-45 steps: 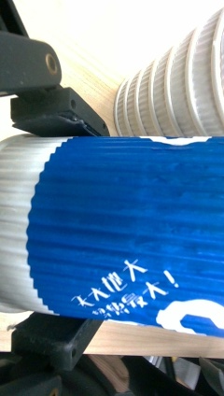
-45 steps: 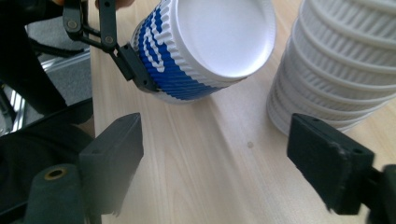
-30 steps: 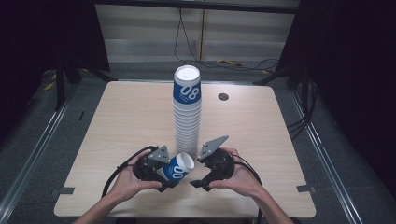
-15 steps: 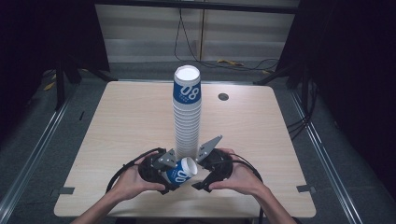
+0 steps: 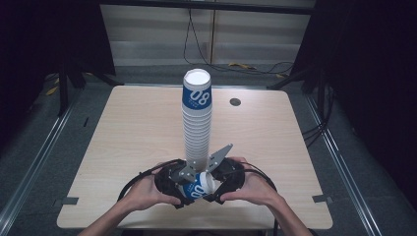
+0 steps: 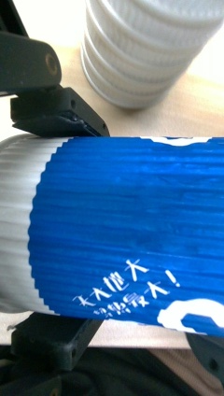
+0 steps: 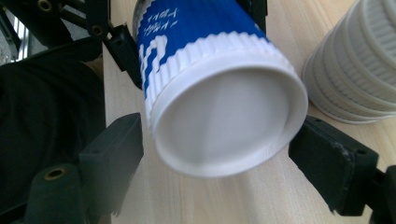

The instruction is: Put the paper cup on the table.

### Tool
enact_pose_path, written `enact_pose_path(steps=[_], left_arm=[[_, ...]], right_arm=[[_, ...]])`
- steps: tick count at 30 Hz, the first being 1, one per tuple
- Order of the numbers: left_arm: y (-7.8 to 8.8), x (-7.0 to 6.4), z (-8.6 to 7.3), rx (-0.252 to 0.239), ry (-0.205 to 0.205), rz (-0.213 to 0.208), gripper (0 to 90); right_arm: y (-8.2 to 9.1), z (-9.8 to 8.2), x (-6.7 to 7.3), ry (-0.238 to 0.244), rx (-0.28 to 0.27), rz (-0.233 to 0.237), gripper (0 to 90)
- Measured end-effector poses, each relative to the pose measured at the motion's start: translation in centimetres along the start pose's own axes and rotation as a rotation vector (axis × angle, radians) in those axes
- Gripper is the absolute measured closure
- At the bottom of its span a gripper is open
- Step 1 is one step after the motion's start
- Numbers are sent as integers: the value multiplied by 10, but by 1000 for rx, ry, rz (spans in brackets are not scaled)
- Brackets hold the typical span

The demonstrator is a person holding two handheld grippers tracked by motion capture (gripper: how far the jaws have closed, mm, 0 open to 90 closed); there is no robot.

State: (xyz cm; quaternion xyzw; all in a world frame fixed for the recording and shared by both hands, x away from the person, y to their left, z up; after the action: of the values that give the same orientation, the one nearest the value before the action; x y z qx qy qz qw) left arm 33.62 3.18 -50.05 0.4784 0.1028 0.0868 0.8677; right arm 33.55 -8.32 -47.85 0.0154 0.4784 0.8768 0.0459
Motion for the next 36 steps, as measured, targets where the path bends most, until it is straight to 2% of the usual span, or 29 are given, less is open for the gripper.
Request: enact_pose_path(steps=[1, 2, 3, 4, 5, 6, 7, 8, 10, 11, 16, 20, 22, 24, 26, 28, 30, 31, 33, 36], left_arm=[[-1, -2, 0, 7, -2, -9, 219], [-1, -1, -3, 47, -32, -7, 219], [-3, -4, -2, 24, -2, -4, 218], [-2, -3, -2, 51, -42, -8, 218], [-4, -7, -1, 24, -4, -17, 218], [-5, -8, -1, 23, -12, -12, 218], [-4, -6, -2, 64, -67, -14, 219], [-4, -6, -2, 64, -67, -14, 218], [-5, -12, -1, 30, -33, -28, 218], [-6, -12, 0, 18, -29, -23, 218], [-4, -12, -1, 18, -40, -44, 216], [-5, -13, -2, 14, -43, -36, 212], [-5, -11, -2, -1, -39, -44, 207], [-4, -10, -3, -6, -41, -29, 203], [-4, -9, -3, -28, -47, -25, 196], [-3, -8, -4, -26, -48, -26, 193], [-1, -7, -3, -62, -45, -29, 185], [-1, -7, -3, -62, -45, -29, 185], [0, -6, -3, -79, -38, -59, 184], [2, -3, -3, -102, -17, -67, 164]], right_arm=[[-1, 1, 0, 7, 1, -1, 181], [-1, 1, 0, 7, 1, -1, 181], [-2, 2, 1, 17, 1, -4, 170], [-4, 3, 1, 24, 4, 0, 166], [-6, 5, 3, 40, 7, 10, 172], [-6, 5, 3, 40, 7, 10, 172], [-7, 6, 6, 39, 13, 26, 190], [-7, 6, 6, 35, 10, 30, 197], [-7, 7, 7, 42, 7, 41, 228], [-8, 6, 7, 45, 7, 43, 229], [-6, 8, 10, 50, -13, 59, 275], [-6, 7, 10, 52, -9, 59, 280], [-7, 7, 9, 52, -17, 58, 280], [-7, 7, 8, 60, -37, 56, 280], [-7, 8, 8, 63, -35, 49, 280], [-6, 8, 8, 66, -35, 46, 280], [-5, 8, 9, 49, -37, 42, 280], [-5, 8, 9, 49, -37, 42, 280], [-6, 7, 9, 47, -51, 43, 281], [-6, 4, 9, 43, -46, 37, 281]])
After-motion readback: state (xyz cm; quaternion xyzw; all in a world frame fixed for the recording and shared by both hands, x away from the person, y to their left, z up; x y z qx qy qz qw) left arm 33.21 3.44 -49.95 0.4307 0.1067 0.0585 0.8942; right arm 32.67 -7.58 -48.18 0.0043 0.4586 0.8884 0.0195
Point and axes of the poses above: each handheld gripper's, and its own axes: y roughly backward along the jaws, z roughly out of its top, x roughly to its left, the point moved 7 cm from there along -y, roughly forward along the jaws, and after that the axes turned 11 degrees about y, right-handed, at the moved point
